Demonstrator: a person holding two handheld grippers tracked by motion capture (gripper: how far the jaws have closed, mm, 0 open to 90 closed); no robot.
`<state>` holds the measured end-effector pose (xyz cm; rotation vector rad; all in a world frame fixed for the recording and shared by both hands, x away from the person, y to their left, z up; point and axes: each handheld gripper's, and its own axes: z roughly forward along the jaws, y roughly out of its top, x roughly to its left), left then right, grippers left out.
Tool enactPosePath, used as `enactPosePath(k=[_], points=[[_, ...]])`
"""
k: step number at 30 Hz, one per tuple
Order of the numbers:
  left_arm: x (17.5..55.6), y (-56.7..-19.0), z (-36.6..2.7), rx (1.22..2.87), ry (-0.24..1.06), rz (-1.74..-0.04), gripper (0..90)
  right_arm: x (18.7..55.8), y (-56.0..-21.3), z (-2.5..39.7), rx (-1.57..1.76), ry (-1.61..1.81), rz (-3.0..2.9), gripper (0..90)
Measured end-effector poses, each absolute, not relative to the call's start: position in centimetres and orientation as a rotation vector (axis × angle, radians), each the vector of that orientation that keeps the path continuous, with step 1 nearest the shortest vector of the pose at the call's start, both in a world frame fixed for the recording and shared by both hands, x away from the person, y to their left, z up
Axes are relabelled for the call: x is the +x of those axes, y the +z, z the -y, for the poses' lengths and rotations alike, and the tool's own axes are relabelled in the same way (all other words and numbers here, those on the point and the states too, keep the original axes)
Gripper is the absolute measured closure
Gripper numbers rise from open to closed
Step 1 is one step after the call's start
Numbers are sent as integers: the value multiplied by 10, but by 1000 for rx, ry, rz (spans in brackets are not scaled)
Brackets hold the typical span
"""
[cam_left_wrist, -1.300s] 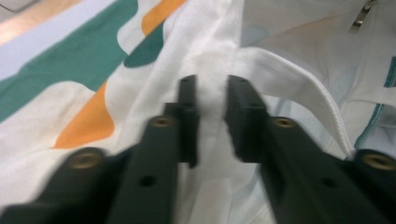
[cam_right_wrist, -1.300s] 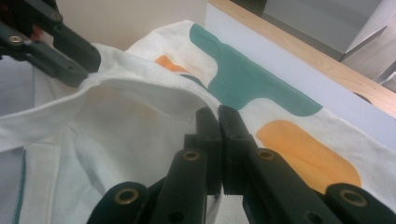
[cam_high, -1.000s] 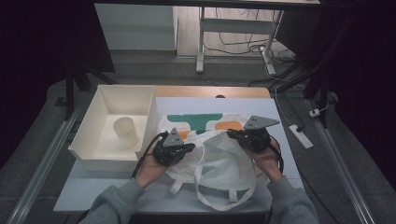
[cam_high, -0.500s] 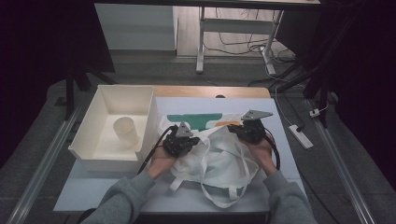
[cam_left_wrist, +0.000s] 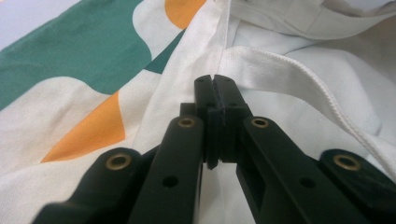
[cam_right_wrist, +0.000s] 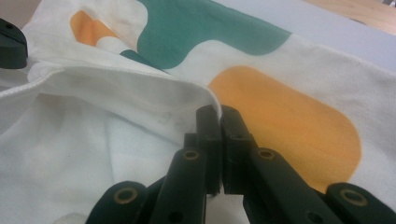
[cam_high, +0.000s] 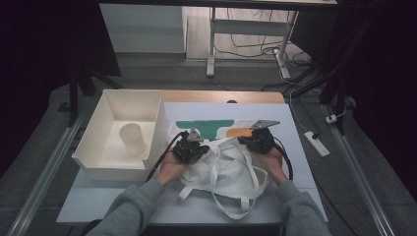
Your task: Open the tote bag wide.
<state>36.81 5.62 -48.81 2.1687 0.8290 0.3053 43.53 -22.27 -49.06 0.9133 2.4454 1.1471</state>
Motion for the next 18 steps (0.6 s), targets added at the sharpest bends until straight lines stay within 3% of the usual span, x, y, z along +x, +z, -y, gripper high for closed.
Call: enactPosePath(k=[1, 2, 3, 5, 11, 18], points=[[368, -488, -57, 2168, 304, -829, 883, 435, -489, 223, 905, 1147, -2444, 861], [368, -488, -57, 2167, 305, -829, 882, 430, -481, 222, 873, 1124, -2421, 713], [369, -488, -57, 2166, 303, -829, 882, 425, -474, 222, 859, 1145, -2394, 642], [369, -488, -58, 2168, 299, -829, 882, 413, -456, 223, 832, 1201, -2344, 579], [369, -488, -58, 2171, 298, -822, 881, 364, -427, 210, 684, 1267, -2425, 509], [368, -488, -59, 2171, 295, -820, 880, 287, -458, 175, 497, 1253, -2743, 492]])
